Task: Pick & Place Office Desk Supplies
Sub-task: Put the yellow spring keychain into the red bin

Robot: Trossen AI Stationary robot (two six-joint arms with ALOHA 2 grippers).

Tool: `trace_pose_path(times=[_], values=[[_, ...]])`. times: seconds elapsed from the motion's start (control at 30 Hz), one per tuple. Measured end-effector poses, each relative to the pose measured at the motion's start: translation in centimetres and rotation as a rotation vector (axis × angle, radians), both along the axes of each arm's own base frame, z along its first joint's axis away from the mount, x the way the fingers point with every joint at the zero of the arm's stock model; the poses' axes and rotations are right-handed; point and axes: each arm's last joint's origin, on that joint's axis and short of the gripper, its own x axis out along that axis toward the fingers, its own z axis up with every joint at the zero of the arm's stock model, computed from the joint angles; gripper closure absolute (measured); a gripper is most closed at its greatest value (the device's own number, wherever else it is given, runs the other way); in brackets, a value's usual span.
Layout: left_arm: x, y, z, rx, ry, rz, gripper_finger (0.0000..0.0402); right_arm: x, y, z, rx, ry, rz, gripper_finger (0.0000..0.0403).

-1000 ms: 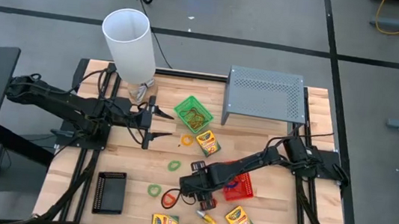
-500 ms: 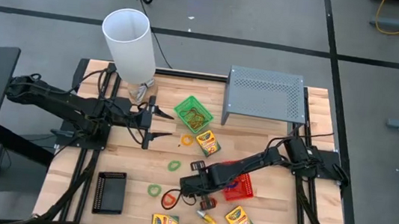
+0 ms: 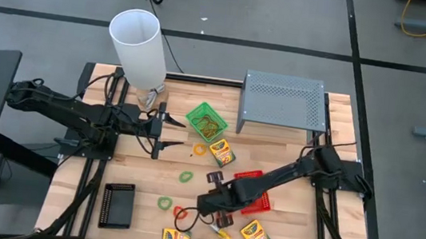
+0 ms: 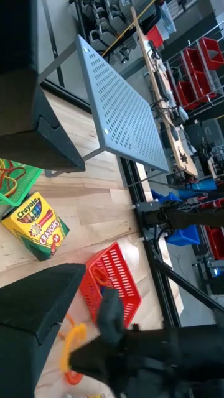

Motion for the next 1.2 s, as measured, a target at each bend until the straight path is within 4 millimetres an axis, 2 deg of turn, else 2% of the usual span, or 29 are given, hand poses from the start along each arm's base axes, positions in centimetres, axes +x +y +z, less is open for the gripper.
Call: trace_pose_path(times=[0.13, 0.3, 0.5, 0.73, 1.0, 1.2], values=[[0.0, 0.0, 0.0, 0.0, 0.0, 0.0, 0.0145, -1.3, -0.2, 2.5, -0.031, -0.023, -0.046, 0.0401], [0.0, 0.0, 0.0, 0.0, 0.0, 0.0, 0.0145, -3.3, -0.9, 4.3, -0.099, 0.025, -0.138, 0.0402], [0.0, 0.0, 0.0, -0.001, 0.0, -0.003, 0.0145, -5.3, -1.7, 4.8, -0.147, 0.173, -0.246, 0.0402], [0.0, 0.0, -0.1, -0.003, 0.005, -0.003, 0.0145, -6.2, -2.2, 3.1, -0.095, 0.303, -0.293, 0.04], [0.0, 0.0, -0.1, -0.003, 0.009, -0.003, 0.0145, -7.3, -2.9, -0.4, -0.07, 0.392, -0.323, 0.0394], [0.0, 0.0, -0.1, -0.003, 0.014, -0.003, 0.0145, -7.2, -2.8, -1.0, -0.054, 0.367, -0.322, 0.0339]])
